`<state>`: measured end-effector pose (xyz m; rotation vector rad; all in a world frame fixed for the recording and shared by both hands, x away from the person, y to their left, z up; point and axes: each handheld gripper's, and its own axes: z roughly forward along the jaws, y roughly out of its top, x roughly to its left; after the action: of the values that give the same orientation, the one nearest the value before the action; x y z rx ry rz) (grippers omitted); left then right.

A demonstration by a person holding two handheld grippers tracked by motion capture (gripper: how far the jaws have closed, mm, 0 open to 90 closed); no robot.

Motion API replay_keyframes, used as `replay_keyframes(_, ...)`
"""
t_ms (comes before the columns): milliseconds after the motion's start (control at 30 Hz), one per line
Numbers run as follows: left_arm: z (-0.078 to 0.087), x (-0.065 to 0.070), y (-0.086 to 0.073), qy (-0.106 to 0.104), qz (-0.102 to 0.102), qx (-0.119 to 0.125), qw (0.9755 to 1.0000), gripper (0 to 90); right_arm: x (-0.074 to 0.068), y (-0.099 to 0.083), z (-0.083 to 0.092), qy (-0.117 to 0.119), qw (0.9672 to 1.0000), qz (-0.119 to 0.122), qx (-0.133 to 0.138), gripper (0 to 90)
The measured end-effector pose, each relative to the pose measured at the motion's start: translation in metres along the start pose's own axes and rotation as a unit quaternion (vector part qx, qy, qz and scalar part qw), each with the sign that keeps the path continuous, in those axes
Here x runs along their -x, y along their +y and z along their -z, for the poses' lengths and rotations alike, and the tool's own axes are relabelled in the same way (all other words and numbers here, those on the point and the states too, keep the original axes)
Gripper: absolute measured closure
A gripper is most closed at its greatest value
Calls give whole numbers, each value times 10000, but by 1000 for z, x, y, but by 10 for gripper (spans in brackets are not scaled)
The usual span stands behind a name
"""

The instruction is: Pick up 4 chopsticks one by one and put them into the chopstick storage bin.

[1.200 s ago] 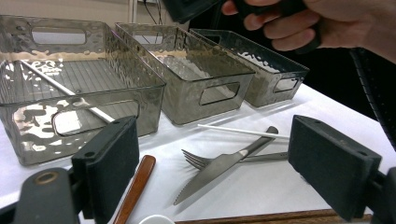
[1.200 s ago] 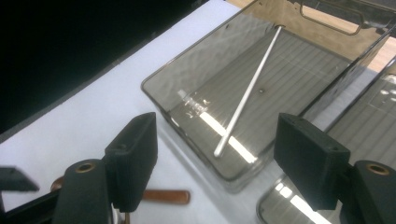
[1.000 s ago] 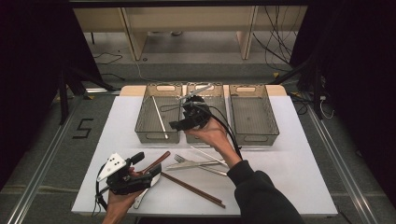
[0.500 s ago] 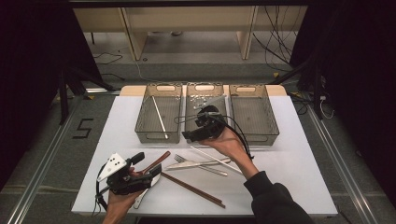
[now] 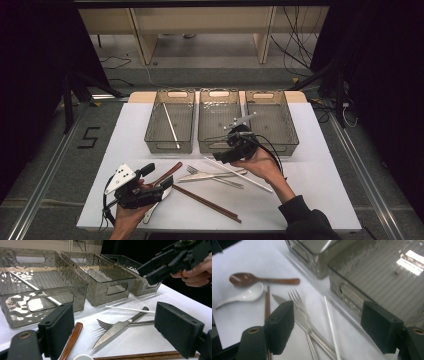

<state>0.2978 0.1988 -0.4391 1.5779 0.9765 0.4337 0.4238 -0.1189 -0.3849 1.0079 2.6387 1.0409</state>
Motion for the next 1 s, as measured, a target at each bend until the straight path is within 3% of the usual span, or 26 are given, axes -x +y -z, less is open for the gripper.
replay_keyframes(467,0,0,0,0,-31,-34,10000,160,19,-45,-1,-203,9986,-114,-471,311)
replay_keyframes(700,-1,0,0,4,-31,-39,10000,160,22,-59,-3,-305,9974,-109,-639,315)
replay_keyframes(1000,-1,0,0,9,-33,-40,10000,160,25,-71,-10,-374,9947,-82,-949,401)
